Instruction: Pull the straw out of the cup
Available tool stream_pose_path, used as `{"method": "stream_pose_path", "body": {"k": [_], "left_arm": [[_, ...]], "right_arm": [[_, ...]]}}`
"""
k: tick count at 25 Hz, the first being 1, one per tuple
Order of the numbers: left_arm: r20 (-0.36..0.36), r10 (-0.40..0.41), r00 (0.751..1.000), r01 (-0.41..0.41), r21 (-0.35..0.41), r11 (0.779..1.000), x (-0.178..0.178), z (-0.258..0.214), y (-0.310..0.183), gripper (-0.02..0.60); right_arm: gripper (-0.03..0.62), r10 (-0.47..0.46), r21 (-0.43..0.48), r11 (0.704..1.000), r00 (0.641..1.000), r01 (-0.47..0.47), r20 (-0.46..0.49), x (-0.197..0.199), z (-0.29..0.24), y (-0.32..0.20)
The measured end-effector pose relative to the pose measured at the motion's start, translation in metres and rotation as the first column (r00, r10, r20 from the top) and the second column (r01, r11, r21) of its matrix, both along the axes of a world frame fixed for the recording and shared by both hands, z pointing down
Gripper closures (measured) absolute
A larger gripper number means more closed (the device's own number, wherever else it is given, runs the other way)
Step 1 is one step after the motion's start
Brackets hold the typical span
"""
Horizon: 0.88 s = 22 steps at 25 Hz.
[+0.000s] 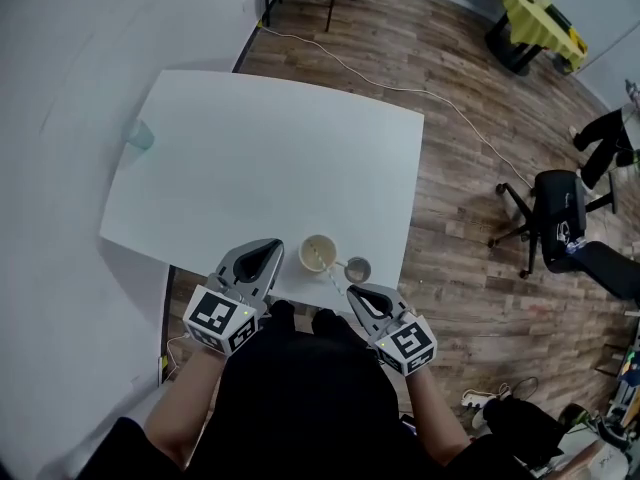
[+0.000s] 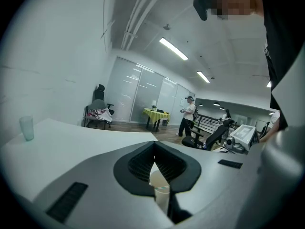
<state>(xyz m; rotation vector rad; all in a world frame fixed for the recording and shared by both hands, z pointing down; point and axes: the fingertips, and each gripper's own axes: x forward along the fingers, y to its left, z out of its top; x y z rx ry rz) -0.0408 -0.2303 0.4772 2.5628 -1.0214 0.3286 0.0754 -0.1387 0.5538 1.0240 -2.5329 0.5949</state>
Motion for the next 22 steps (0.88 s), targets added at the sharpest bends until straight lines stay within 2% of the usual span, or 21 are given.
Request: {"method": "stream_pose_path", "body": {"k": [11, 14, 22], "left_arm": [[0.048, 0.119, 0.992, -0.118, -0.023, 0.993, 0.010, 0.022, 0.008, 0.568], [0.047, 0.138, 0.989, -0.137, -0.032, 0.990, 0.013, 0.024, 0.009, 0.568], [0.053, 0.175, 0.983, -0.173, -0.042, 0.984, 0.016, 0.028, 0.009, 0.568]], "right_arm": [[0.562, 0.002, -0.006, 1.000, 0.999, -0.002, -0.047, -0.022, 0.017, 0.003], [0.533, 0.023, -0.010, 1.000, 0.999, -0.023, -0.039, -0.026, 0.019, -0.001], [0.509, 0.122, -0.017, 0.992, 0.993, -0.122, 0.000, -0.029, 0.024, -0.015]]}}
